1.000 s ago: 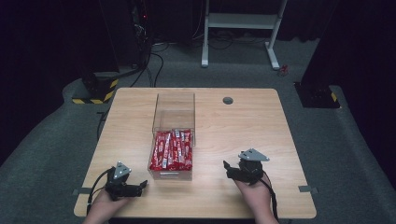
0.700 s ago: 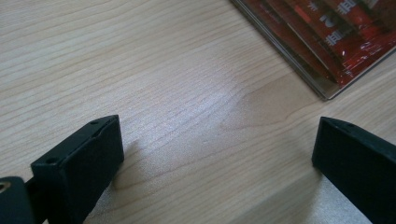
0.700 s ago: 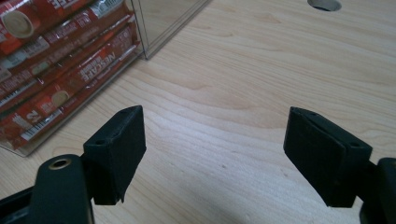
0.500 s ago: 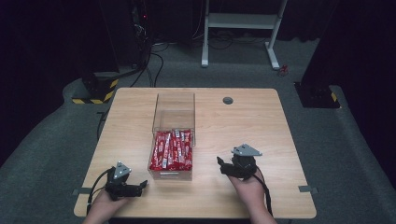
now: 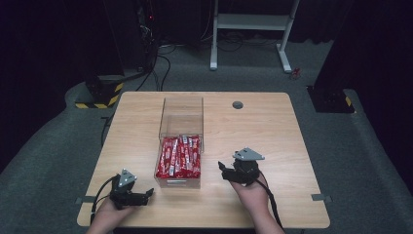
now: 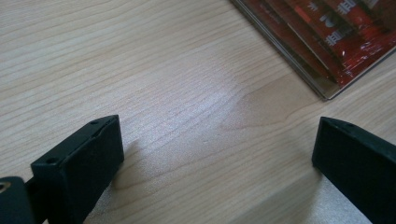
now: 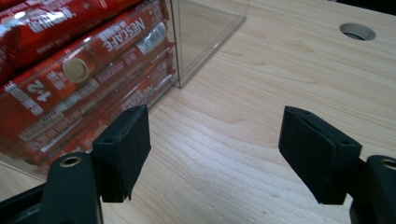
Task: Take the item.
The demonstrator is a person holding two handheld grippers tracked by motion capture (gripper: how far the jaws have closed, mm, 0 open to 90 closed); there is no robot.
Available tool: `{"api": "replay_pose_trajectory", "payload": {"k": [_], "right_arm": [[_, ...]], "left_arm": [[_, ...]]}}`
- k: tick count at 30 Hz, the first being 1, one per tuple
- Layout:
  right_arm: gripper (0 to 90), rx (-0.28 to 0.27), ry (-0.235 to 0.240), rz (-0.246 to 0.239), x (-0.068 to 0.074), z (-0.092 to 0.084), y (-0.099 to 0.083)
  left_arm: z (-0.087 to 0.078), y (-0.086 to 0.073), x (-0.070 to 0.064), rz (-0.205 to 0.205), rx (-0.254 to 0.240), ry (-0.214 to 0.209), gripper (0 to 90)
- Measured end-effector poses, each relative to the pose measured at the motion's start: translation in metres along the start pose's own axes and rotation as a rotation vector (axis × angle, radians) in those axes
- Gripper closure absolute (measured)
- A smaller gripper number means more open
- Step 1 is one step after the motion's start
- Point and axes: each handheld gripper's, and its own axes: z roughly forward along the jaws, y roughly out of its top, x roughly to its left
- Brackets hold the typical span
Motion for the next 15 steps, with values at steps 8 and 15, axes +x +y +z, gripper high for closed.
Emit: {"api": "replay_pose_trajectory", "payload": {"k": [8, 15], "right_arm": [[26.8, -0.028, 0.018, -0.027, 0.010, 0.000, 0.011], [27.5, -0.034, 0.028, -0.033, 0.012, 0.001, 0.008]], "left_arm": [[0.000, 0.000, 0.000, 0.000, 0.000, 0.000, 2.5], [0.000, 0.000, 0.000, 0.000, -0.001, 0.000, 2.5]]}}
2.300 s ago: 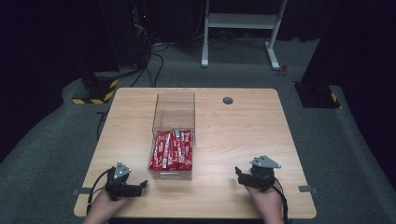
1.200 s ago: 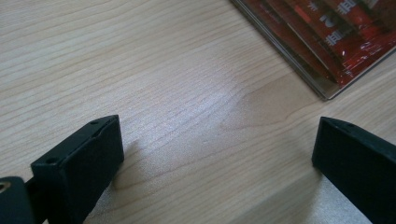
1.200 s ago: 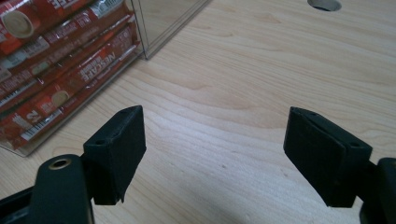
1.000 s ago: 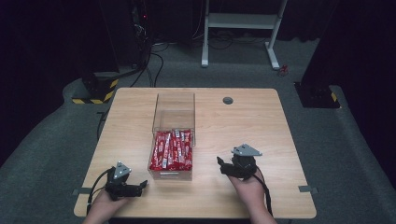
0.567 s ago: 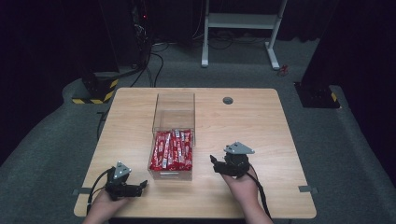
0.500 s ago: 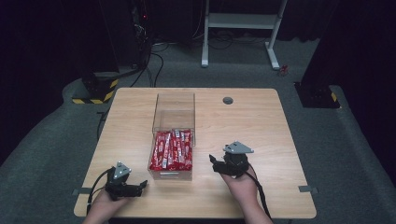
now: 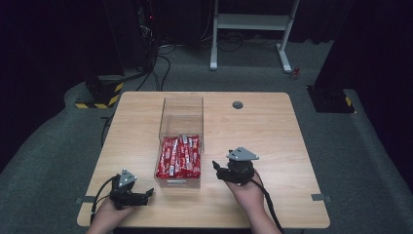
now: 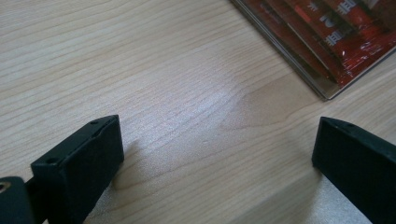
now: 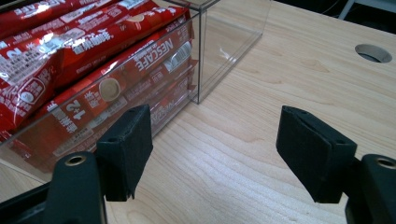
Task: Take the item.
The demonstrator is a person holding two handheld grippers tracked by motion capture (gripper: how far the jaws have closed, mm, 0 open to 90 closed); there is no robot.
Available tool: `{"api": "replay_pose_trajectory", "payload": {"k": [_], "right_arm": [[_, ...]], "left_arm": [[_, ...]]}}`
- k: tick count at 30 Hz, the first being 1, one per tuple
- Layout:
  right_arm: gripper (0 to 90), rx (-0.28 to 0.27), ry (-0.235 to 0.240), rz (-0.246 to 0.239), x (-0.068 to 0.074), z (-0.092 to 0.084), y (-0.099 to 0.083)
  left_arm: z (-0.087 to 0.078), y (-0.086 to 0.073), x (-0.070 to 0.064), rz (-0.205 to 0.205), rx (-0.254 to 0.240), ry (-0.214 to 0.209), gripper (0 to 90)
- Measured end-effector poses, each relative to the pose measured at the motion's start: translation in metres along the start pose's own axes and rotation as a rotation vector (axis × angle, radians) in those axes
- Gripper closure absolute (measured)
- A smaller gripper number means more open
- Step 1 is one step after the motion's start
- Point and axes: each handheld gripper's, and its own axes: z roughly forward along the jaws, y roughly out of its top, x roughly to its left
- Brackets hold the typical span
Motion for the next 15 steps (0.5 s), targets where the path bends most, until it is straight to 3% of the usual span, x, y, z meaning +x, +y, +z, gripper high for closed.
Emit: {"api": "replay_pose_trajectory", "payload": {"k": [15], "right_arm": [[28.3, -0.052, 0.035, 0.023, 0.0051, -0.0103, 0.0084]], "left_arm": [[0.0001, 0.0000, -0.0002, -0.002, -0.002, 0.000, 2.4]]}}
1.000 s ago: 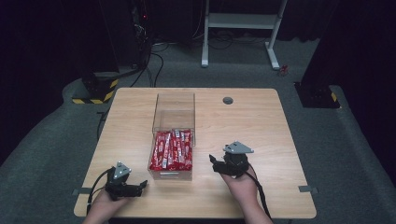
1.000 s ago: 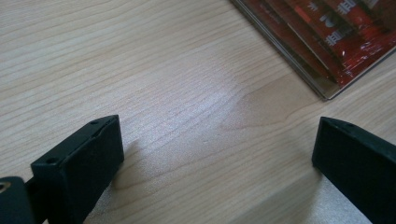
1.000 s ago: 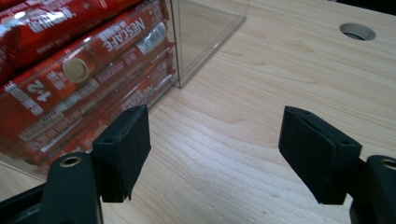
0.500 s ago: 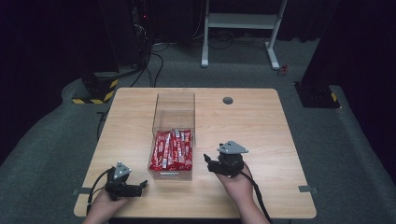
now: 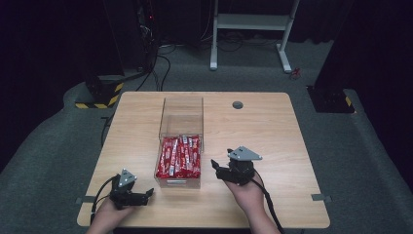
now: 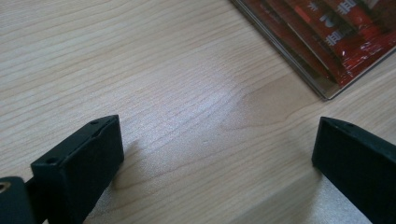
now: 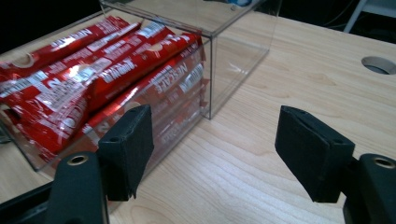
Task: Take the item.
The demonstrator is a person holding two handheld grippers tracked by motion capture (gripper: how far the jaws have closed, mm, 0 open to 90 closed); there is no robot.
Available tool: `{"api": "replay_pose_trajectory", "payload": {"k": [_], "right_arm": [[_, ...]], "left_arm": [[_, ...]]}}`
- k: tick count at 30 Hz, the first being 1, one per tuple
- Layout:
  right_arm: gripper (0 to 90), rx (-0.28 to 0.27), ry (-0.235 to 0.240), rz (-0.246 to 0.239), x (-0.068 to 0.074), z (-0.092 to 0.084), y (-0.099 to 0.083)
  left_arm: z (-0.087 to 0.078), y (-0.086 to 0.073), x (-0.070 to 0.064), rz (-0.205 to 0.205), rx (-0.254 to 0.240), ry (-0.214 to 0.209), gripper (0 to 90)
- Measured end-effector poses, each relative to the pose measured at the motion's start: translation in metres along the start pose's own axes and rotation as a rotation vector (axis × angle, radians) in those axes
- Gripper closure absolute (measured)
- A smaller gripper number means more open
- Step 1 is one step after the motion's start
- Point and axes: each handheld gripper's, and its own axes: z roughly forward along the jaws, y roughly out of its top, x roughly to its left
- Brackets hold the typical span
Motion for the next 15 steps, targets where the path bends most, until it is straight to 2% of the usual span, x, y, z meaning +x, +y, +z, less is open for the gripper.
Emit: {"api": "replay_pose_trajectory", "payload": {"k": [7, 15], "right_arm": [[28.0, -0.017, 0.013, 0.006, 0.003, -0.003, 0.003], [28.9, -0.028, 0.054, 0.004, 0.012, -0.003, 0.008]], "left_arm": [[0.000, 0.000, 0.000, 0.000, 0.000, 0.000, 2.5], [0.000, 0.000, 0.000, 0.003, -0.001, 0.001, 2.5]]}}
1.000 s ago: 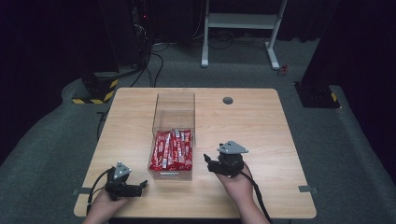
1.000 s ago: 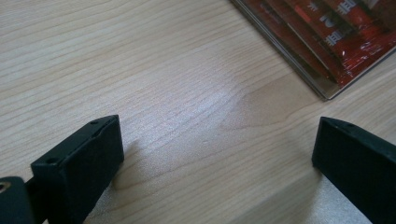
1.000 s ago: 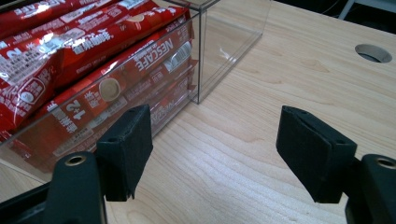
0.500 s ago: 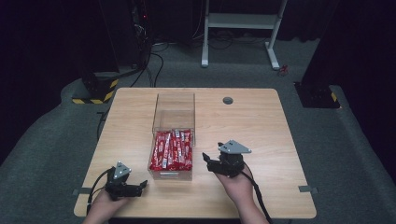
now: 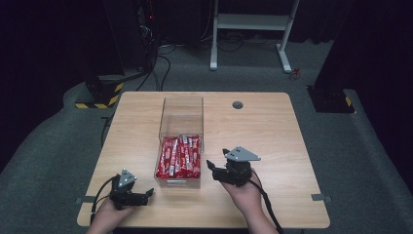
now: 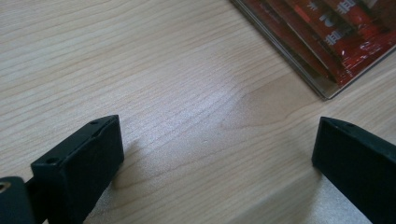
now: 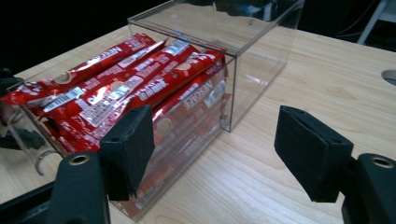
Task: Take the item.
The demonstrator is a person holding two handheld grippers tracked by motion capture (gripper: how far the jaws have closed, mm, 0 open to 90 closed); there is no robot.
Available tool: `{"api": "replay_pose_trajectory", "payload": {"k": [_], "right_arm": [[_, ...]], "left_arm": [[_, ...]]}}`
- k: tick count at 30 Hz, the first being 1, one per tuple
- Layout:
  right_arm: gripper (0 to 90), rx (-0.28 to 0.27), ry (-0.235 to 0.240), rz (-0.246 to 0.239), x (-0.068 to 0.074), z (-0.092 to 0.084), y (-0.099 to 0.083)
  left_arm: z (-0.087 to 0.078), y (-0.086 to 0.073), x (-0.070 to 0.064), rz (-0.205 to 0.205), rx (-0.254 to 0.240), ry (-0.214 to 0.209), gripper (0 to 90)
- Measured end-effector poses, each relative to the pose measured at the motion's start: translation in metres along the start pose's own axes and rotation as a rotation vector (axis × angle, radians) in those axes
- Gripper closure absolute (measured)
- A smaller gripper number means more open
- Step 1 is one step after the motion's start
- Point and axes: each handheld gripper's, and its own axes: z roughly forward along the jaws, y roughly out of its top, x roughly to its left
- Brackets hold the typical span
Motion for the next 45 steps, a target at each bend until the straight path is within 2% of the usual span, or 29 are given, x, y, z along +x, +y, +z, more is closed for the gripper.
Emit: {"api": "replay_pose_trajectory", "payload": {"k": [10, 21, 26, 35, 39, 41, 45], "right_arm": [[29.3, -0.012, 0.035, -0.021, 0.012, 0.003, 0.006], [36.1, -0.021, 0.069, -0.044, 0.029, 0.012, 0.008], [48.5, -0.020, 0.085, -0.065, 0.036, 0.016, 0.008], [65.1, 0.011, 0.104, -0.064, 0.039, 0.024, 0.006], [69.0, 0.028, 0.107, -0.048, 0.040, 0.026, 0.005], [69.9, 0.040, 0.111, -0.025, 0.039, 0.028, 0.003], [73.2, 0.049, 0.109, -0.020, 0.040, 0.029, 0.003]], "left_arm": [[-0.003, -0.002, 0.001, 0.000, 0.002, 0.007, 2.5], [-0.004, -0.004, 0.000, -0.007, 0.002, 0.009, 2.5], [-0.004, -0.004, 0.001, -0.004, 0.004, 0.009, 2.5], [-0.004, -0.004, 0.001, -0.005, 0.003, 0.009, 2.5], [-0.004, -0.004, 0.000, -0.006, 0.003, 0.009, 2.5], [-0.005, -0.004, 0.000, -0.006, 0.003, 0.010, 2.5], [-0.005, -0.004, 0.000, -0.006, 0.003, 0.010, 2.5]]}}
